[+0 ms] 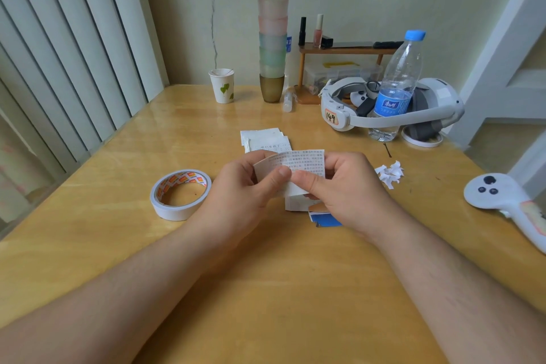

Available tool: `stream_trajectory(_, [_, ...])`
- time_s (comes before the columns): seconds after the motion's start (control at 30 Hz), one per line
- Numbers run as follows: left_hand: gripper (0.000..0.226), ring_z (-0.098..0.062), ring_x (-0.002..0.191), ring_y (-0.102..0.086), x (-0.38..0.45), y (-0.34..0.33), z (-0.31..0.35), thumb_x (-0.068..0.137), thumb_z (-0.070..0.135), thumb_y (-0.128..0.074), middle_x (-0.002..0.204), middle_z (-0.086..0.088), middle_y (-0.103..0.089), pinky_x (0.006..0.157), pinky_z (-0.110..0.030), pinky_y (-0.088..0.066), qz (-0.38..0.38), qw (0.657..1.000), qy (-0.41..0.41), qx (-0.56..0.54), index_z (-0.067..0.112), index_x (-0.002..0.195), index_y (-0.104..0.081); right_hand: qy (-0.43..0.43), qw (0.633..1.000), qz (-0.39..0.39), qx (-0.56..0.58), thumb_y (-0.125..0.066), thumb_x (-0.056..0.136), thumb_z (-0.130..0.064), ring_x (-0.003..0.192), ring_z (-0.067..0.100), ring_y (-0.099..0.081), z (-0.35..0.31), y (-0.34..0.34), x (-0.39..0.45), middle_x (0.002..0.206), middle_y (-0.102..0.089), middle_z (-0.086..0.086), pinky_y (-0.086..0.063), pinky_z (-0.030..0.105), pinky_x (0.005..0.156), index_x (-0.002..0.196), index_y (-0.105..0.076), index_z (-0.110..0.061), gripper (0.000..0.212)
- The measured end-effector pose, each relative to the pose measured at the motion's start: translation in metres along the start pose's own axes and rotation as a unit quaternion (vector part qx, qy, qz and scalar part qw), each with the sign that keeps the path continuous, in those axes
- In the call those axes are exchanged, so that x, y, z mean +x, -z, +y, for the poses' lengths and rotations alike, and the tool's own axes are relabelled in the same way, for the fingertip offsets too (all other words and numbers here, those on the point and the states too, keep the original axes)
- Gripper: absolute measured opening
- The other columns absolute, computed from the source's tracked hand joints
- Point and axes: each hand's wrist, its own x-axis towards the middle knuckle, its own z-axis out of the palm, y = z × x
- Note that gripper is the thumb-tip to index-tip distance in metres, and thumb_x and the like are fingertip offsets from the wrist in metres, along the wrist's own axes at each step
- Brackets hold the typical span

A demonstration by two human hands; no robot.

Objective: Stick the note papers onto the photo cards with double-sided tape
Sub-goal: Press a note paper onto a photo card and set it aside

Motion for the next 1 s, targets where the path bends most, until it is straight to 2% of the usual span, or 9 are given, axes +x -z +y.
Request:
stream_trajectory(0.13, [0.013, -0.014, 0.091, -0.074, 0.001, 0.003, -0.002, 0.103, 0.023, -0.066, 0.098, 0.008, -0.080, 0.087, -0.040, -0.058, 0.034, 0.992, -0.044, 0.113, 0.030, 0.110, -0.075, -0.004, 1.000, 0.014, 0.022, -0.077, 0.093, -0.022, 0.094, 0.029, -0.077, 0.001, 0.000, 0.001, 0.094, -0.081, 0.002, -0.065, 0.049, 0.081, 0.097, -0.082, -0.032, 0.012])
stream_trajectory(0.23, [0.020, -0.028, 0.080, -0.067, 0.002, 0.004, -0.007, 0.097, 0.036, -0.066, 0.083, 0.007, -0.074, 0.080, -0.046, -0.059, 0.048, 0.980, -0.063, 0.185, 0.048, 0.113, -0.069, 0.001, 1.000, 0.020, -0.001, -0.075, 0.095, -0.019, 0.091, 0.028, -0.076, -0.002, -0.001, -0.001, 0.091, -0.080, 0.000, -0.064, 0.053, 0.078, 0.097, -0.080, -0.029, 0.011])
stream_trajectory(0.33, [0.023, -0.005, 0.070, -0.064, 0.003, 0.003, -0.007, 0.100, 0.028, -0.071, 0.078, 0.019, -0.072, 0.067, -0.023, -0.052, 0.060, 0.984, -0.054, 0.158, 0.038, 0.121, -0.069, 0.010, 0.999, 0.039, -0.017, -0.072, 0.097, -0.023, 0.088, 0.030, -0.075, -0.003, -0.005, -0.002, 0.090, -0.080, -0.005, -0.062, 0.057, 0.077, 0.101, -0.079, -0.031, 0.011])
stream_trajectory(0.37, [0.025, 0.000, 0.073, -0.066, 0.004, 0.002, -0.006, 0.100, 0.025, -0.073, 0.081, 0.021, -0.073, 0.070, -0.018, -0.052, 0.064, 0.990, -0.040, 0.122, 0.032, 0.124, -0.068, 0.010, 0.999, 0.043, -0.013, -0.072, 0.097, -0.025, 0.088, 0.030, -0.075, -0.003, -0.006, -0.002, 0.091, -0.080, -0.006, -0.063, 0.057, 0.077, 0.104, -0.079, -0.032, 0.012])
stream_trajectory(0.47, [0.028, -0.017, 0.096, -0.077, 0.009, 0.004, -0.006, 0.096, 0.019, -0.076, 0.101, 0.003, -0.081, 0.081, -0.032, -0.061, 0.093, 0.995, -0.006, 0.026, 0.022, 0.122, -0.067, -0.002, 0.999, 0.049, 0.007, -0.072, 0.097, -0.030, 0.083, 0.016, -0.075, -0.003, -0.008, -0.002, 0.097, -0.079, -0.007, -0.064, 0.054, 0.079, 0.110, -0.077, -0.033, 0.014])
stream_trajectory(0.6, [0.020, -0.016, 0.094, -0.077, 0.012, 0.006, -0.007, 0.096, 0.015, -0.074, 0.102, 0.001, -0.081, 0.076, -0.029, -0.061, 0.100, 0.995, -0.002, 0.002, 0.020, 0.114, -0.069, -0.011, 0.999, 0.050, 0.011, -0.071, 0.097, -0.019, 0.071, 0.010, -0.069, -0.003, -0.009, -0.003, 0.092, -0.079, -0.007, -0.064, 0.049, 0.080, 0.102, -0.076, -0.029, 0.012])
stream_trajectory(0.77, [0.024, -0.016, 0.082, -0.072, 0.010, 0.007, -0.010, 0.099, 0.027, -0.072, 0.097, 0.003, -0.078, 0.082, -0.044, -0.062, 0.074, 0.995, -0.007, 0.067, 0.037, 0.118, -0.063, -0.011, 0.995, 0.094, 0.015, -0.069, 0.097, -0.017, 0.066, 0.009, -0.063, -0.003, -0.012, -0.005, 0.087, -0.078, -0.005, -0.061, 0.043, 0.074, 0.097, -0.077, -0.031, 0.015])
stream_trajectory(0.87, [0.038, -0.024, 0.086, -0.072, 0.009, 0.006, -0.010, 0.095, 0.038, -0.070, 0.095, 0.004, -0.075, 0.087, -0.050, -0.059, 0.051, 0.991, -0.008, 0.120, 0.052, 0.128, -0.053, 0.003, 0.993, 0.117, 0.019, -0.068, 0.098, -0.019, 0.063, 0.010, -0.059, -0.003, -0.012, -0.004, 0.091, -0.077, -0.004, -0.058, 0.037, 0.070, 0.097, -0.077, -0.036, 0.019])
stream_trajectory(1.0, [0.044, -0.019, 0.082, -0.072, 0.012, 0.007, -0.008, 0.097, 0.028, -0.070, 0.092, 0.005, -0.075, 0.081, -0.039, -0.058, 0.075, 0.990, -0.010, 0.120, 0.054, 0.129, -0.055, 0.004, 0.991, 0.130, -0.023, -0.065, 0.101, -0.021, 0.060, 0.005, -0.058, -0.004, -0.012, 0.001, 0.084, -0.074, -0.013, -0.055, 0.031, 0.066, 0.099, -0.075, -0.040, 0.022])
